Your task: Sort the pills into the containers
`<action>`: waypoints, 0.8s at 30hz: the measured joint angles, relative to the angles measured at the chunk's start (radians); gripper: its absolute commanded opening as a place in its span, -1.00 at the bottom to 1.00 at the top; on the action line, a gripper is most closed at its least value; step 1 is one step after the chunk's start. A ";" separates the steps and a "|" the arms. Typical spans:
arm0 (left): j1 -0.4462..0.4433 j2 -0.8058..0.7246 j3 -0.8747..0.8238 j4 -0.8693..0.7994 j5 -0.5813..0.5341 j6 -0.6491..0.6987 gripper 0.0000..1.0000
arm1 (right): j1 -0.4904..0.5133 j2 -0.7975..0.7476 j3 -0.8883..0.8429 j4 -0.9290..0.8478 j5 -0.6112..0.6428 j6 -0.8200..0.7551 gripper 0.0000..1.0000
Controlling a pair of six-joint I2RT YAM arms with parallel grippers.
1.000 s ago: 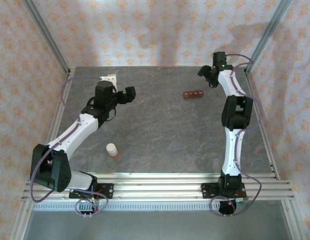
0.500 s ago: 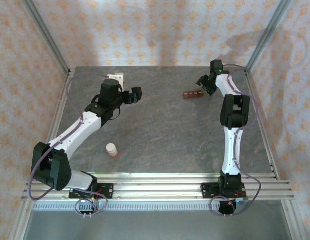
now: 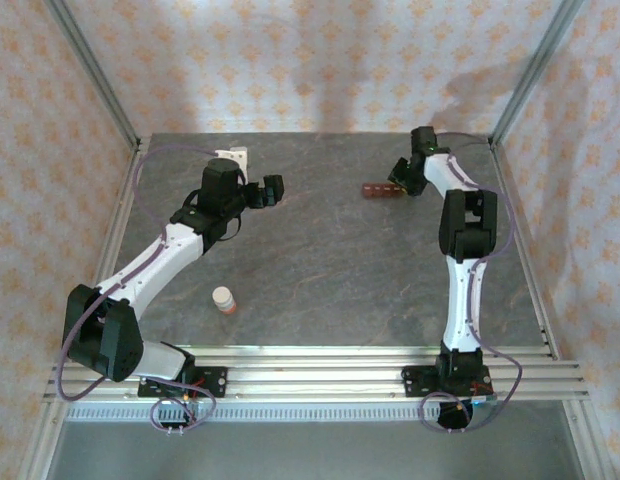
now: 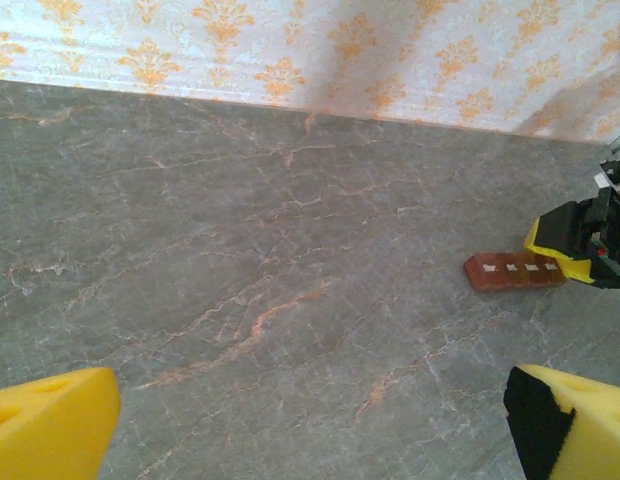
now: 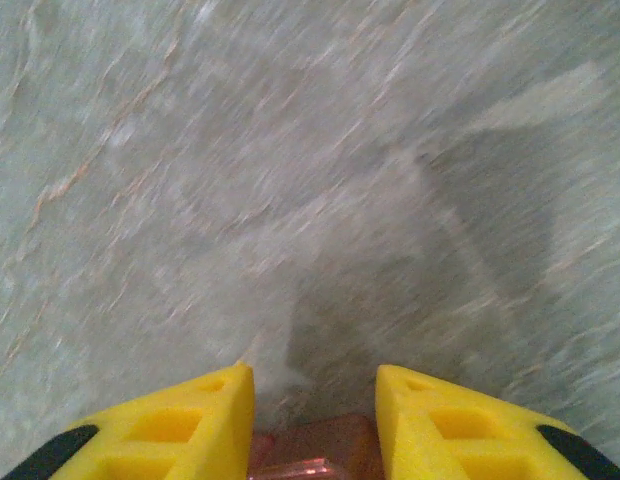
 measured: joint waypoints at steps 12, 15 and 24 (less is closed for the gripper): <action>-0.018 0.000 -0.011 0.000 -0.012 -0.031 0.99 | 0.126 -0.160 -0.264 0.055 -0.038 -0.012 -0.32; -0.019 0.000 -0.021 0.000 -0.018 -0.039 0.99 | 0.158 -0.220 -0.369 0.102 -0.058 0.014 -0.29; -0.031 0.000 -0.061 0.000 -0.022 -0.057 0.99 | 0.257 -0.394 -0.537 0.153 -0.048 0.051 0.33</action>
